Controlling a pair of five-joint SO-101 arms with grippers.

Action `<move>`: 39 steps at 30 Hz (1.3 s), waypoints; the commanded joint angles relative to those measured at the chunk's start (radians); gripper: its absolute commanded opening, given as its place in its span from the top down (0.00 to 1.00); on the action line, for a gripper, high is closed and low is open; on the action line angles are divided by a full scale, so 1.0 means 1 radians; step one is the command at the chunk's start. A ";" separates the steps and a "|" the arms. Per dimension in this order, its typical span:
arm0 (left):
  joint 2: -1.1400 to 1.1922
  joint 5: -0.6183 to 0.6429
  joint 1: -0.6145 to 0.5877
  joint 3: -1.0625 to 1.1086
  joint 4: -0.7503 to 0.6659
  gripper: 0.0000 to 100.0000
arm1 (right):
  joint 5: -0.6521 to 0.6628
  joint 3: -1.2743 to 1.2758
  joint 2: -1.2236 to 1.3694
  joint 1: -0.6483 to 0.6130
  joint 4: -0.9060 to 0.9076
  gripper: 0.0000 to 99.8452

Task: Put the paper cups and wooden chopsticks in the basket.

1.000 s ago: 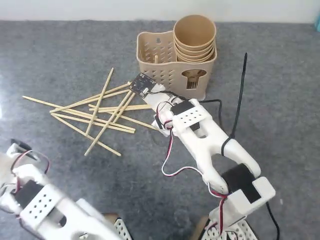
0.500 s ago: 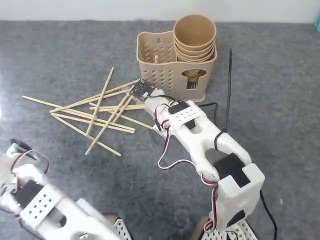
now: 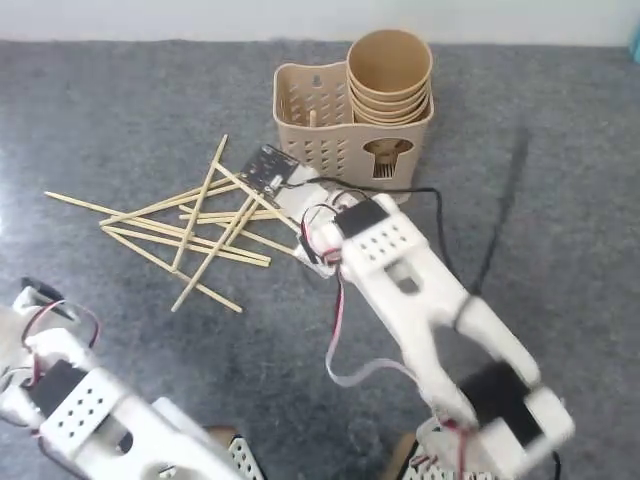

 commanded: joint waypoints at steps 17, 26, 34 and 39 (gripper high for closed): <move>0.003 0.006 0.025 -0.005 -0.026 0.80 | -0.044 -0.049 -0.628 0.137 -0.367 0.99; 0.005 0.006 0.025 -0.004 -0.025 0.80 | -0.658 -0.051 -0.449 0.269 -0.754 0.99; 0.005 0.006 0.026 -0.004 -0.025 0.80 | -0.675 -0.049 -0.272 0.257 -0.905 0.99; 0.005 0.006 0.026 -0.004 -0.025 0.80 | -0.671 -0.054 -0.130 0.243 -1.058 0.99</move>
